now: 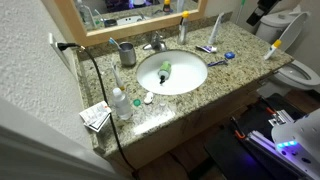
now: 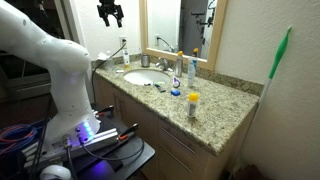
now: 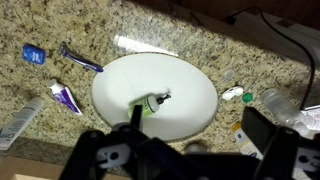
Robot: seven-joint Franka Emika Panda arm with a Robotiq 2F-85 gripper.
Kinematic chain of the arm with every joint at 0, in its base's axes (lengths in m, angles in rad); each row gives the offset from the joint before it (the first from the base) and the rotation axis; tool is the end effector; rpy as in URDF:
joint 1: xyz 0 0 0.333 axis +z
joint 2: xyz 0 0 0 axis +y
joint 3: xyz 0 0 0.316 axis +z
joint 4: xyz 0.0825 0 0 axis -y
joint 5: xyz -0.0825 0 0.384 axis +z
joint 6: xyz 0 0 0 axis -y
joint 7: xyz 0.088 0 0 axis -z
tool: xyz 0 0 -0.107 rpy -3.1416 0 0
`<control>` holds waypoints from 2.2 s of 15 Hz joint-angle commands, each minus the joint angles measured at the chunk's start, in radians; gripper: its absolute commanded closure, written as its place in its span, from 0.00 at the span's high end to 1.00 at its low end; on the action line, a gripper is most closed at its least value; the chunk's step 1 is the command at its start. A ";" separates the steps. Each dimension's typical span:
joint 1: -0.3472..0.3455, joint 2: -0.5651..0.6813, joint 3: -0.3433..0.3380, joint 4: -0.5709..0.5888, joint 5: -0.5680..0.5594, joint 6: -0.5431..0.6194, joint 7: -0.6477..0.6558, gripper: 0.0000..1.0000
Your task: Remove the pump bottle from the sink and place it on the right side of the countertop
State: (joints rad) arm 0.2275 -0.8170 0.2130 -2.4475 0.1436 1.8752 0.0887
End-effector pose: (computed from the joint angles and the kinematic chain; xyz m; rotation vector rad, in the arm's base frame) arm 0.2877 0.1661 0.5788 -3.0502 -0.4251 -0.3569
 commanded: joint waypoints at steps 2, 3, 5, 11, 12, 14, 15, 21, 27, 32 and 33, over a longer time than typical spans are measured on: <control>-0.005 0.000 0.003 0.002 0.003 -0.002 -0.002 1.00; -0.005 0.000 0.003 0.002 0.003 -0.002 -0.002 1.00; -0.005 0.000 0.003 0.002 0.003 -0.002 -0.002 1.00; -0.048 0.088 0.074 0.226 0.073 -0.331 0.283 1.00; -0.049 0.097 0.078 0.250 0.114 -0.362 0.333 1.00; -0.081 0.123 0.122 0.369 0.171 -0.388 0.484 1.00; -0.099 0.142 0.146 0.434 0.195 -0.404 0.561 1.00; -0.122 0.180 0.188 0.401 0.137 -0.415 0.609 1.00; -0.169 0.305 0.240 0.131 0.166 0.050 0.707 1.00; -0.090 0.347 0.176 0.138 0.134 0.060 0.723 1.00; -0.087 0.338 0.177 0.144 0.134 0.057 0.723 1.00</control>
State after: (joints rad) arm 0.1113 -0.4864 0.4138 -2.3048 0.2926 1.9306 0.7998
